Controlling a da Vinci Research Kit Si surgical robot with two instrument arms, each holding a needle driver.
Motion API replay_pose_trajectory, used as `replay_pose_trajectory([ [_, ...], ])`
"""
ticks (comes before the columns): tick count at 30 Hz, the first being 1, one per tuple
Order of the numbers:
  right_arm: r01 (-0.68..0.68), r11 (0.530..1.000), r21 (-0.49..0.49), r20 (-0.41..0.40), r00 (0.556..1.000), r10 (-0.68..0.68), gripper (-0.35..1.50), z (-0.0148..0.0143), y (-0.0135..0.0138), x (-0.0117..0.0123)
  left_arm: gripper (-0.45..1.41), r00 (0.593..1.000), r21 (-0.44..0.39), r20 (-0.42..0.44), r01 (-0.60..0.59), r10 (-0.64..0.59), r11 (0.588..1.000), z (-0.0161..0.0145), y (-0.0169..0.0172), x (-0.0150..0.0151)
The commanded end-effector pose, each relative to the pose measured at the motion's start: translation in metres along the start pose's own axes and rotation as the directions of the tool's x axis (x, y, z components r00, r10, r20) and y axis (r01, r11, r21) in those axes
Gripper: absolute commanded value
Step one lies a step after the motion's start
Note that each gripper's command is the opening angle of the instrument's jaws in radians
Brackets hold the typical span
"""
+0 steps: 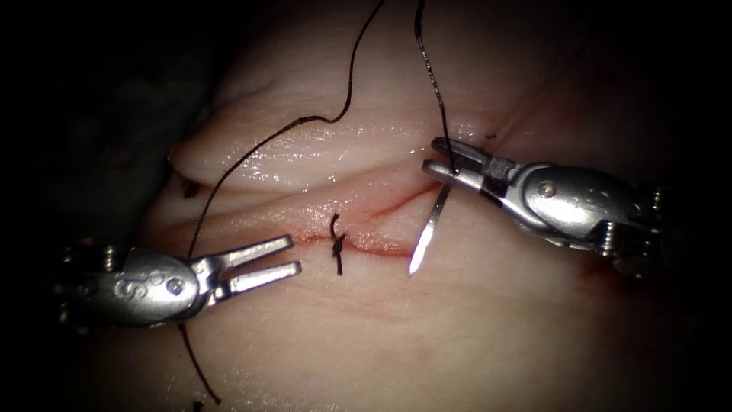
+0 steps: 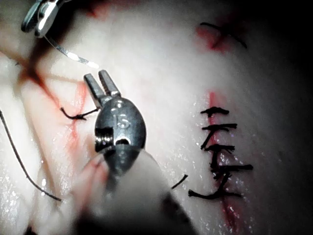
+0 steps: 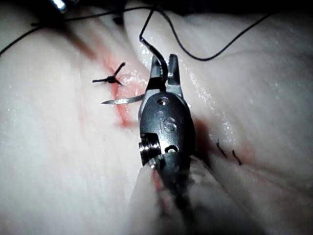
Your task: Wound Closure
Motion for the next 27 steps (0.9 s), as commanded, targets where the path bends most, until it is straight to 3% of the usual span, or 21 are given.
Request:
replay_pose_trajectory([
  [1, 0.019, 1.000, 0.002, -0.003, 1.000, -0.019, -0.35, 0.0009, -0.0002, -0.0003, 0.12, 1.000, -0.003, 0.010, -0.006, 0.006, 1.000, 0.0012, 0.0007, -0.0010],
  [10, 0.106, 0.994, -0.041, -0.026, 0.994, -0.107, -0.35, 0.0011, 0.0003, -0.0005, 0.12, 0.991, 0.005, 0.130, -0.023, 0.022, 1.000, 0.0081, 0.0037, -0.0034],
  [17, 0.147, 0.988, -0.042, -0.031, 0.988, -0.148, -0.35, 0.0013, 0.0001, -0.0004, 0.12, 0.978, 0.016, 0.201, -0.059, 0.055, 0.998, 0.0104, 0.0040, -0.0042],
  [27, 0.232, 0.973, -0.024, -0.046, 0.972, -0.232, -0.35, 0.0029, -0.0005, -0.0009, 0.14, 0.941, 0.008, 0.324, -0.109, 0.101, 0.994, 0.0115, 0.0035, -0.0088],
])
